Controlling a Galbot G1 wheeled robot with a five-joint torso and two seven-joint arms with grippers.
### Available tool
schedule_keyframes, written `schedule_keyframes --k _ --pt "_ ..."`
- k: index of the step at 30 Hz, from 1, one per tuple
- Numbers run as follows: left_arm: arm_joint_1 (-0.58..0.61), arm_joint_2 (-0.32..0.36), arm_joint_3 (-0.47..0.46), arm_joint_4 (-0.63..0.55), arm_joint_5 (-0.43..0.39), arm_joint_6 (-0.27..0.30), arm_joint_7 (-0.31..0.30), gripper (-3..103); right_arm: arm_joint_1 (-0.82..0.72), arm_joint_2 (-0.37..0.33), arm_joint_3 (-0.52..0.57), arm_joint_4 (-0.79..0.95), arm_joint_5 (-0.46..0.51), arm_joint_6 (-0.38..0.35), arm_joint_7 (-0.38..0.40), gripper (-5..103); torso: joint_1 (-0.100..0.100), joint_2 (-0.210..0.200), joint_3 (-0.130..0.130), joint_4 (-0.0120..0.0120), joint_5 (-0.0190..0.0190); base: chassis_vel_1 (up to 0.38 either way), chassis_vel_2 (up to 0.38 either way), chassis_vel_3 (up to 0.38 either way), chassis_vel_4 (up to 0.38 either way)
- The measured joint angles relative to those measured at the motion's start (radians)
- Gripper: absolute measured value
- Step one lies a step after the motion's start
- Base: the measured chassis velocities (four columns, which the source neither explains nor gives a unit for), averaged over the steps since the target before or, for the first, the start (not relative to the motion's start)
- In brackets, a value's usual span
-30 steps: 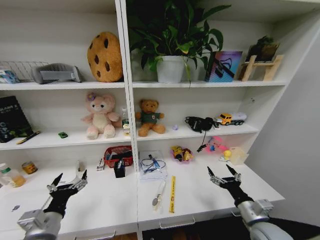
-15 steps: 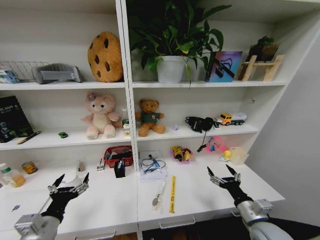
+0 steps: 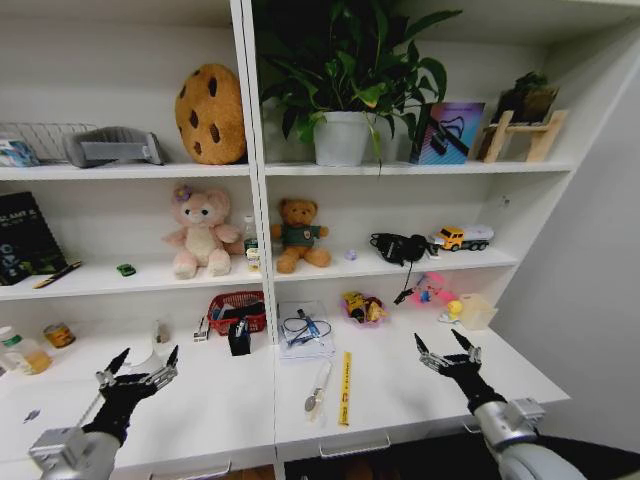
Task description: Organize the objects on the table.
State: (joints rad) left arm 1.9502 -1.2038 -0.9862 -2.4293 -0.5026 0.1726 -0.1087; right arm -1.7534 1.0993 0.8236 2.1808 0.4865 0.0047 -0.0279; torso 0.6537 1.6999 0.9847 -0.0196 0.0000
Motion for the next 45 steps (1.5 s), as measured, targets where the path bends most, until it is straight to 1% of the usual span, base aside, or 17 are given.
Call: schedule_keyframes --k 14,19,21,25,27,28,29,34,35,41,45 --pt "0.0 0.0 0.001 0.001 0.0 0.0 0.0 100 0.0 0.0 0.0 0.0 0.0 0.0 0.0 100 0.0 0.0 0.0 0.0 0.0002 0.012 0.011 -0.015 -0.013" --pt "0.0 0.0 0.001 0.001 0.0 0.0 0.0 100 0.0 0.0 0.0 0.0 0.0 0.0 0.0 100 0.0 0.0 0.0 0.0004 0.0001 0.122 0.129 -0.123 -0.137" --pt "0.0 0.0 0.001 0.001 0.0 0.0 0.0 100 0.0 0.0 0.0 0.0 0.0 0.0 0.0 100 0.0 0.0 0.0 -0.0002 0.0001 0.173 0.186 -0.178 -0.193" --pt "0.0 0.0 0.001 0.001 0.0 0.0 0.0 100 0.0 0.0 0.0 0.0 0.0 0.0 0.0 100 0.0 0.0 0.0 -0.0004 -0.0001 0.199 0.201 -0.203 -0.206" --pt "0.0 0.0 0.001 0.002 0.0 0.0 -0.001 100 0.0 0.0 -0.001 0.0 0.0 0.0 0.0 100 0.0 0.0 0.0 0.0002 -0.0003 0.245 0.225 -0.243 -0.2" --pt "0.0 0.0 0.001 0.002 0.0 0.0 -0.002 100 0.0 0.0 -0.001 0.0 0.0 0.0 0.0 100 0.0 0.0 0.0 0.0003 -0.001 0.214 0.234 -0.219 -0.176" --pt "0.0 0.0 0.001 0.002 0.0 0.0 -0.002 100 0.0 0.0 -0.001 0.0 0.0 0.0 0.0 100 0.0 0.0 0.0 -0.0005 0.0 0.214 0.228 -0.136 -0.183" --pt "0.0 0.0 0.001 0.002 0.0 0.0 -0.002 100 0.0 0.0 -0.001 0.0 0.0 0.0 0.0 100 -0.004 -0.009 -0.004 -0.0007 -0.0006 0.122 0.161 -0.091 -0.144" --pt "0.0 0.0 0.001 0.002 0.0 0.0 -0.002 100 0.0 0.0 -0.001 0.0 0.0 0.0 0.0 100 -0.006 -0.012 -0.007 -0.0005 0.0002 0.055 0.077 0.03 0.024" --pt "0.0 0.0 0.001 0.002 0.0 0.0 -0.002 100 0.0 0.0 0.0 0.0 0.0 0.0 0.0 100 -0.008 -0.018 -0.01 -0.0006 0.0004 0.029 0.02 0.065 0.073" --pt "0.0 0.0 0.001 0.002 0.0 0.0 -0.002 100 0.0 0.0 0.0 0.0 0.0 0.0 0.0 100 -0.009 -0.019 -0.01 0.0001 0.0003 0.018 0.018 0.093 0.096"
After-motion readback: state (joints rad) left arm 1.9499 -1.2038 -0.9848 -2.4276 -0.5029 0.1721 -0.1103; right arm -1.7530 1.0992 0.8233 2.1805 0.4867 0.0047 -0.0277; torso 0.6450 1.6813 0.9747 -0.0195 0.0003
